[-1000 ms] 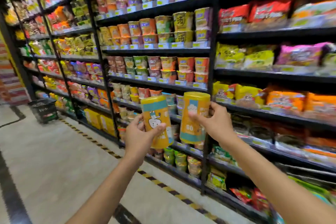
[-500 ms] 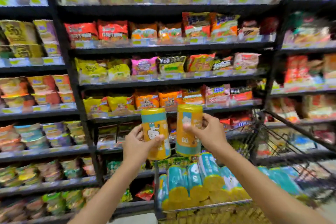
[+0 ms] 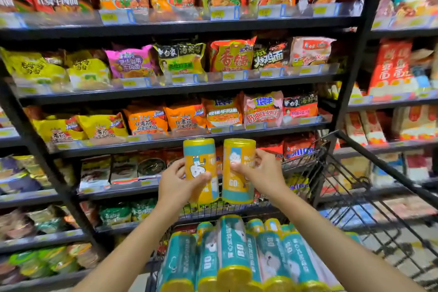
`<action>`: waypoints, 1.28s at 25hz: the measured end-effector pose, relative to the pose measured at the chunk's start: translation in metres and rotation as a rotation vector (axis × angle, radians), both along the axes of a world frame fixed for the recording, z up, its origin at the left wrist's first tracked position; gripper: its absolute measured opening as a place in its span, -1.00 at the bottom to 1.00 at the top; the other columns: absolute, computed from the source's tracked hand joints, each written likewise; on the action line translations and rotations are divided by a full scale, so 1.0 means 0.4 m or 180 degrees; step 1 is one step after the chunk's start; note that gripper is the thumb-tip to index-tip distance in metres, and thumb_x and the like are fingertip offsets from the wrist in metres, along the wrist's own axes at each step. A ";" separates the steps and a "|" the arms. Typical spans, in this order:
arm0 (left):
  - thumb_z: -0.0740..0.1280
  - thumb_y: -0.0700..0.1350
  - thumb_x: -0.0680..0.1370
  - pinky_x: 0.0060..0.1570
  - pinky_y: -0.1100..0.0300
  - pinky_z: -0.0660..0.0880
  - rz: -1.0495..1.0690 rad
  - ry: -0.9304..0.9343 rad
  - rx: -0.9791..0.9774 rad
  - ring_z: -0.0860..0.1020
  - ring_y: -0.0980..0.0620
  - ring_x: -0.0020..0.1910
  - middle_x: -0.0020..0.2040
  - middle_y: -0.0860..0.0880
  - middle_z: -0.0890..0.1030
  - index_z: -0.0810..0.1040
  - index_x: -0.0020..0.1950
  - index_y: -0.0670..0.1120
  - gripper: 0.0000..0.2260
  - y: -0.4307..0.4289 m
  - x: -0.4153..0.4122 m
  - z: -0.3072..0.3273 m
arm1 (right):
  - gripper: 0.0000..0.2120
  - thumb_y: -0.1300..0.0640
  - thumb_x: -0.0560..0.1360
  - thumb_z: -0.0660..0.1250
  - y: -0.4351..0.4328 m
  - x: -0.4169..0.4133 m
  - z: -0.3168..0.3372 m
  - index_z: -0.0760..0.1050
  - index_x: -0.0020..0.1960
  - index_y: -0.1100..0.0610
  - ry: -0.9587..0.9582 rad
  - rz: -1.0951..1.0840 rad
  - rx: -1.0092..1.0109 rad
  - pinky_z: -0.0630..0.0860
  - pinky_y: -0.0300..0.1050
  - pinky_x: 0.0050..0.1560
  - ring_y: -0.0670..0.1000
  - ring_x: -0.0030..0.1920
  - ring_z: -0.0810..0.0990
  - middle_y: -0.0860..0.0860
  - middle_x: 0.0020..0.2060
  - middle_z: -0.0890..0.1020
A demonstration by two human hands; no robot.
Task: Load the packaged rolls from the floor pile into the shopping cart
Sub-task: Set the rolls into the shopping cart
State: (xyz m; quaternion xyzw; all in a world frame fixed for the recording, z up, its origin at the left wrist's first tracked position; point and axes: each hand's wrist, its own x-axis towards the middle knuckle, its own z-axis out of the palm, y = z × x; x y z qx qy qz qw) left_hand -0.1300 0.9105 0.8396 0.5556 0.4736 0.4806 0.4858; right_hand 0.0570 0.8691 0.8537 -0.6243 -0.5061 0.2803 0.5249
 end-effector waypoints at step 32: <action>0.52 0.05 0.37 -0.09 0.18 0.52 -0.0360 0.2622 -0.2625 0.60 -0.07 0.01 -0.10 -0.03 0.63 0.55 -0.18 0.07 -0.83 0.425 -0.072 -0.779 | -0.55 -0.06 0.36 0.51 0.509 -0.100 -0.723 0.24 -0.28 0.10 -0.0208 0.0283 -0.3133 0.43 -0.10 -0.29 0.07 -0.22 0.58 0.01 -0.36 0.48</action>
